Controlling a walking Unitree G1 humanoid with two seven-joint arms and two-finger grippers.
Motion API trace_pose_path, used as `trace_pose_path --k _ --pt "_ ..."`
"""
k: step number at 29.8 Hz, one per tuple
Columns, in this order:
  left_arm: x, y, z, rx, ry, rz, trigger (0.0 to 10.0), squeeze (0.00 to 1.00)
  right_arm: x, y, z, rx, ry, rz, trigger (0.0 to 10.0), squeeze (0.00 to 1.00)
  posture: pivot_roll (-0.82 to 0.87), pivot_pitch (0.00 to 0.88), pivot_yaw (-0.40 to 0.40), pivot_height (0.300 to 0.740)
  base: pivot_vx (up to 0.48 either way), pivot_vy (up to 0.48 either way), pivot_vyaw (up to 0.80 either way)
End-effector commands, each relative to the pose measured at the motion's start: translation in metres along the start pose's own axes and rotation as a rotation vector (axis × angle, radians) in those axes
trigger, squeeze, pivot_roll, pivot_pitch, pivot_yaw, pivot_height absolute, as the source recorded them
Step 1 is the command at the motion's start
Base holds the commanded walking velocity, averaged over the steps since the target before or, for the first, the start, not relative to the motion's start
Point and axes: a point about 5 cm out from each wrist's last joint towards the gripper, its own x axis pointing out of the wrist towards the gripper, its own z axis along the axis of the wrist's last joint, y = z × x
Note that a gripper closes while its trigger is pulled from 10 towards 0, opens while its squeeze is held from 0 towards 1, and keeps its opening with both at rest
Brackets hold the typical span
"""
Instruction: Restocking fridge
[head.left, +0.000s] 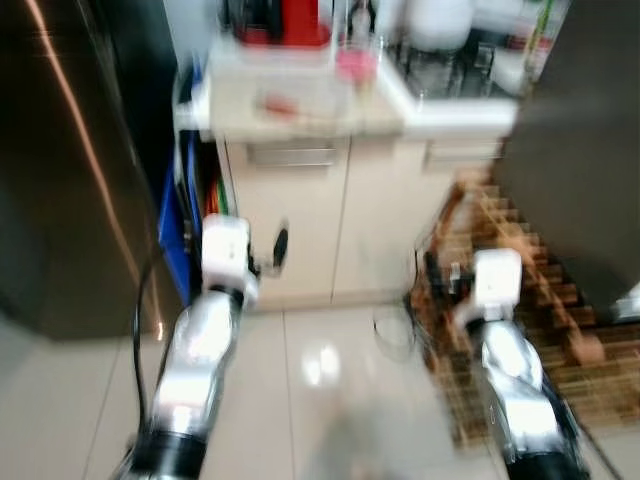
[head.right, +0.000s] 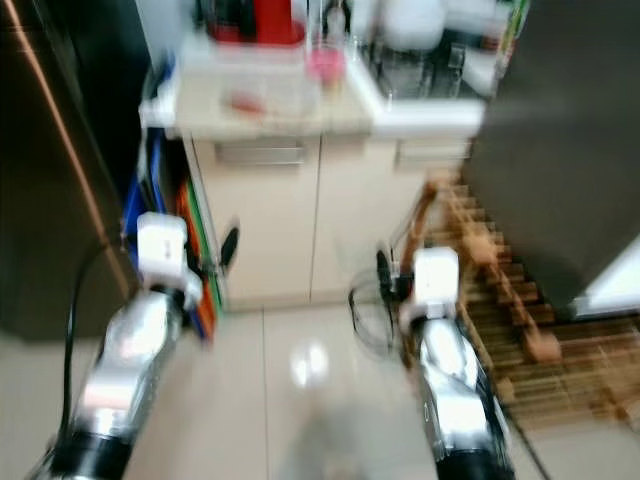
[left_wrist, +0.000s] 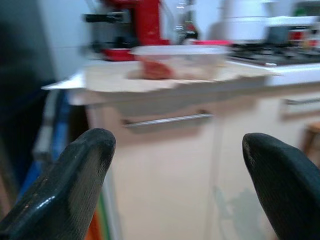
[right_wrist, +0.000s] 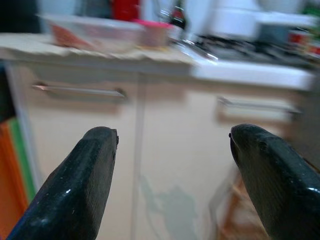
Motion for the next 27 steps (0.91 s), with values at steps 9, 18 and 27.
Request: trace_pose_path --k 9,18,27 --pt "-0.002 0.001 -0.005 -0.004 0.03 -0.017 10.0 0.0 0.006 0.006 0.001 -0.002 -0.004 0.034 10.0 0.01 0.08 0.008 -0.027 0.74 0.459 0.0 0.0" --pt "0.001 0.0 -0.005 -0.007 0.036 -0.012 10.0 0.0 0.006 0.0 -0.004 -0.004 0.02 0.02 10.0 0.01 0.03 0.003 -0.022 0.74 0.0 -0.033 0.0" --pt "0.005 -0.003 -0.005 -0.017 0.04 -0.007 10.0 0.0 0.011 -0.005 -0.001 -0.019 0.009 0.017 10.0 0.01 0.01 0.0 -0.025 0.74 0.0 -0.456 0.0"
